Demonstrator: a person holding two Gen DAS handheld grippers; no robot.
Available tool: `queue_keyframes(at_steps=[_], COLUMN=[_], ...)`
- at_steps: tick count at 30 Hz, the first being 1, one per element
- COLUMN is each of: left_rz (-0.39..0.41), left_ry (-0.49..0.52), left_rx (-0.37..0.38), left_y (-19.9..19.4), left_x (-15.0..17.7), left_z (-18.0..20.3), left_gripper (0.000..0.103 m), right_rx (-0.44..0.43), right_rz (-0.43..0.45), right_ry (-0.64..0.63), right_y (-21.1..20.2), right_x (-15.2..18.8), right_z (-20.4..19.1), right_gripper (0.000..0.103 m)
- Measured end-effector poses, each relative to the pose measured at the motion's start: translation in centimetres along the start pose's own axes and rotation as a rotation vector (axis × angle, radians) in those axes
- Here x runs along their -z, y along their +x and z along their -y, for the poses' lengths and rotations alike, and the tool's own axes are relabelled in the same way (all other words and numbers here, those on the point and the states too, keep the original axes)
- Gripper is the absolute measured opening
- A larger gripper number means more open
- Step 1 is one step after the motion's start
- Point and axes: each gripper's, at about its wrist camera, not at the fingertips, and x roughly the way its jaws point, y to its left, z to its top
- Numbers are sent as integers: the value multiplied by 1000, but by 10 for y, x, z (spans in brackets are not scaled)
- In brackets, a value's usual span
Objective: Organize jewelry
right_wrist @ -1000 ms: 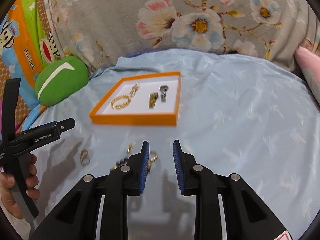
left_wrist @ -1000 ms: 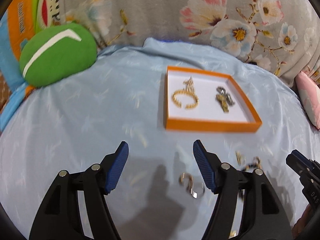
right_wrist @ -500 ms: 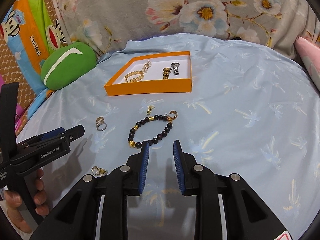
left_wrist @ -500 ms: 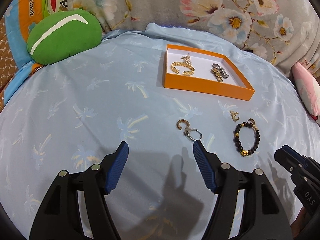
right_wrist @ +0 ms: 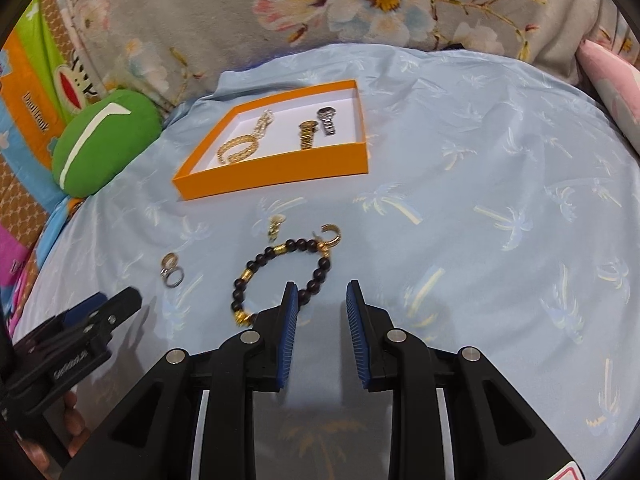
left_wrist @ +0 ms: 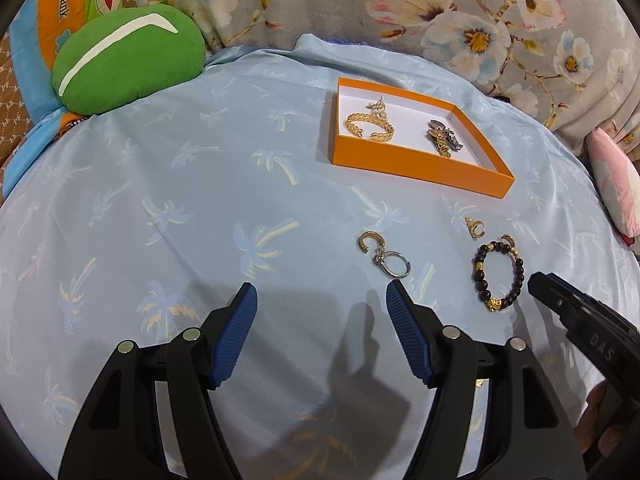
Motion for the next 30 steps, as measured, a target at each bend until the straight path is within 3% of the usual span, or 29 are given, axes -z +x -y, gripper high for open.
queue_keyframes(at_steps=[12,17,30], left_rz=[-10,-20,-42], left_ry=[-1,-7,40], left_rx=[2,9,30], left_y=[2,5,18], left_x=[0,0,-10], left_z=[0,0,25], left_gripper=[65,65,65], right_rx=[42,68,69], right_rz=[-41,-47,-31], right_ry=[-38,-67,1], right_y=[19,20,-13], right_x=[-10,-9,13], right_z=[-13,-16,27], right_gripper=[25,8,8])
